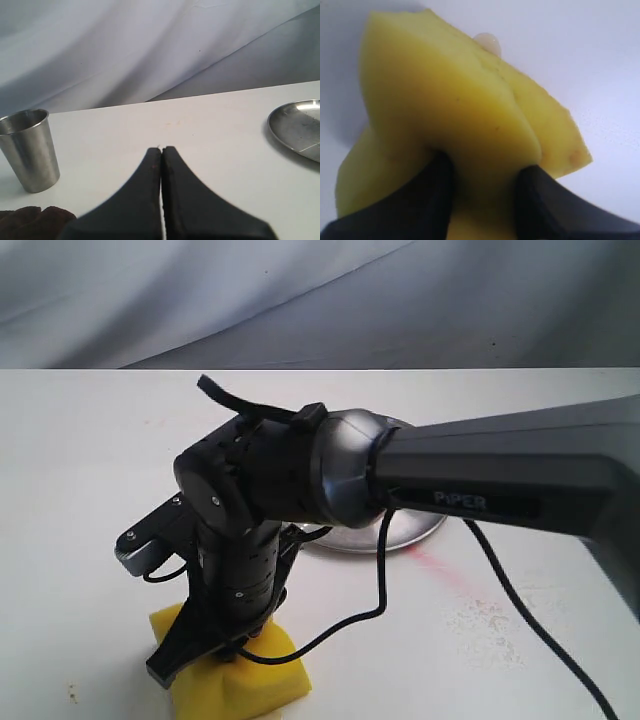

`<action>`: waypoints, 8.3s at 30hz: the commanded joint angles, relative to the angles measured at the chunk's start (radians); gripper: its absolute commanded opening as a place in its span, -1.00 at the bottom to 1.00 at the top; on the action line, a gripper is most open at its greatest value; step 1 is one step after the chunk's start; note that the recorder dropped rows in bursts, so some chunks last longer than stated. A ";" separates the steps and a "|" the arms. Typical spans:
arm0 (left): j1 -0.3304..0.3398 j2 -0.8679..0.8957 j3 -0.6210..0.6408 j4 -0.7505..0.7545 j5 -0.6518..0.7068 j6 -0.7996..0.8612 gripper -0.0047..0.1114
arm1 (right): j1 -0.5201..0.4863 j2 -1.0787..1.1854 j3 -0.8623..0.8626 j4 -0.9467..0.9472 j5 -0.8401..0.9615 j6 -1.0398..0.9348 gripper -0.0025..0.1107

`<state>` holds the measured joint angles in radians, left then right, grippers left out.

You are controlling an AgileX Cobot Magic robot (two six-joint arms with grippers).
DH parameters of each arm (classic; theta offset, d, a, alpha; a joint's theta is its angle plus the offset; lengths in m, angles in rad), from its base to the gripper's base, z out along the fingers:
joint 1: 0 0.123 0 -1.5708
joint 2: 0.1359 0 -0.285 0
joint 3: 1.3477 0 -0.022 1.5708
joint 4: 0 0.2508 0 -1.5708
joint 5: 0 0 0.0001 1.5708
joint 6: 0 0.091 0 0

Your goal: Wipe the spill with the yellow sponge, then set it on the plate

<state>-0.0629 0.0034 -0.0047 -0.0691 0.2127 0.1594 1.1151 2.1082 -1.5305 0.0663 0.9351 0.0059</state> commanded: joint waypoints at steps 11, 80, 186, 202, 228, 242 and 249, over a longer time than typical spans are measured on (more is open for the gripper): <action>-0.006 -0.003 0.005 0.000 -0.007 0.000 -0.92 | 0.032 0.131 -0.014 -0.016 0.031 0.014 -0.96; -0.006 -0.003 0.005 0.000 -0.007 0.000 -0.92 | -0.065 -0.049 0.257 -0.180 0.093 0.084 -0.96; -0.006 -0.003 0.005 0.000 -0.007 0.000 -0.92 | -0.489 -0.099 -0.055 -0.272 -0.256 0.189 0.35; -0.006 -0.003 0.005 0.000 -0.007 0.000 -0.92 | -0.489 -0.565 0.402 -0.294 -0.535 0.358 -0.96; -0.006 -0.003 0.005 0.000 -0.007 0.000 -0.92 | -0.817 -1.324 1.054 -0.151 -0.819 0.281 -0.96; -0.006 -0.003 0.005 0.000 -0.007 0.000 -0.92 | -0.959 -1.648 1.436 0.026 -1.065 0.078 -0.96; -0.006 -0.003 0.005 0.000 -0.007 0.000 -0.92 | -0.959 -1.821 1.514 0.010 -1.060 0.070 -0.96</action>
<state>-0.0629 0.0034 -0.0047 -0.0691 0.2127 0.1594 0.1615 0.3490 -0.0413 0.0839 -0.1116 0.0894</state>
